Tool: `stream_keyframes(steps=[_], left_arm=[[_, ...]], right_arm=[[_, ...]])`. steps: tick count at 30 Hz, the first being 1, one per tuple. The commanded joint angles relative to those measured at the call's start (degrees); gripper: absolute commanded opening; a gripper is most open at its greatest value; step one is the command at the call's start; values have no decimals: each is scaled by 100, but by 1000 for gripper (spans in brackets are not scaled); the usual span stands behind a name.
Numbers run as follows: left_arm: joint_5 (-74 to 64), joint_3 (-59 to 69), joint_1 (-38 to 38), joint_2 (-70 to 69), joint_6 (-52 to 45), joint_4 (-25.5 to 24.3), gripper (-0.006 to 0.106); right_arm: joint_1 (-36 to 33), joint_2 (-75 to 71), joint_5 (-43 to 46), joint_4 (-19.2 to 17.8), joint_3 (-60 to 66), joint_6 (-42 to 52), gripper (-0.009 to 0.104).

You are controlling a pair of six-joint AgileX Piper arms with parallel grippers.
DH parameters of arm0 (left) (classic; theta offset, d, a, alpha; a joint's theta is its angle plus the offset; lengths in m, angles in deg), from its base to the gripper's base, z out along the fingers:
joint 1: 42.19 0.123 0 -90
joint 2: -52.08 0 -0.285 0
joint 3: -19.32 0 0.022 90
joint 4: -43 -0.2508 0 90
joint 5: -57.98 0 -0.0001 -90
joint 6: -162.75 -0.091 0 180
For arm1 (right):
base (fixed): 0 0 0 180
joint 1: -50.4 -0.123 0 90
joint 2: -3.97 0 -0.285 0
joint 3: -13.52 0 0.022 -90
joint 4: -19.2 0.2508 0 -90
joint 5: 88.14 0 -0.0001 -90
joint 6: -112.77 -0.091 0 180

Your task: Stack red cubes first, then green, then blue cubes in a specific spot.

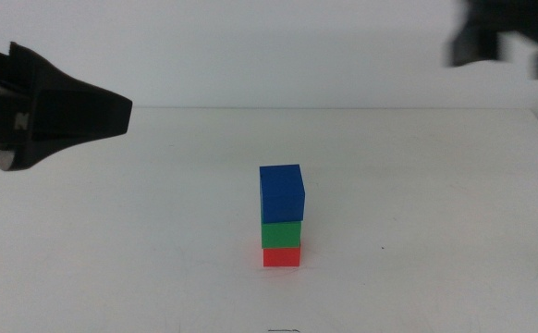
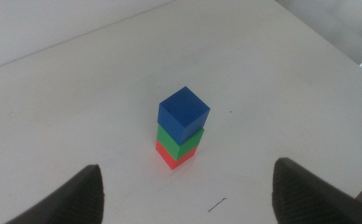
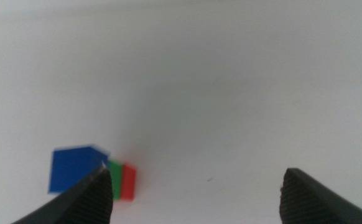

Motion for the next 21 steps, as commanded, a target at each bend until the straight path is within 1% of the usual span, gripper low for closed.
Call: stream_keyframes(steps=[1, 3, 6, 9, 12, 16, 18, 19, 21], left_arm=[[310, -139, 0, -16, 0, 243, 91], [310, -139, 0, -16, 0, 243, 91], [310, -139, 0, -16, 0, 243, 91], [310, -139, 0, -16, 0, 243, 91], [310, -139, 0, -16, 0, 243, 91], [310, -139, 0, -16, 0, 243, 91], [310, -139, 0, -16, 0, 243, 91], [310, -139, 0, -16, 0, 243, 91], [310, -139, 0, -16, 0, 243, 91]], right_arm=[[330, -783, 572, -208, 381, 87, 83], [689, -1266, 651, -183, 830, 283, 83], [1310, -1871, 822, -74, 1386, 928, 83], [1950, -2423, 1407, 143, 1889, 1678, 83], [2513, -2878, 1819, 573, 2326, 2597, 83], [3080, -3232, 2276, 1484, 2697, 3584, 83], [3180, -3363, 2530, 1816, 2818, 3894, 83], [3177, -3416, 2633, 1923, 2846, 4020, 83], [3177, -3450, 2740, 1940, 2851, 4108, 83]])
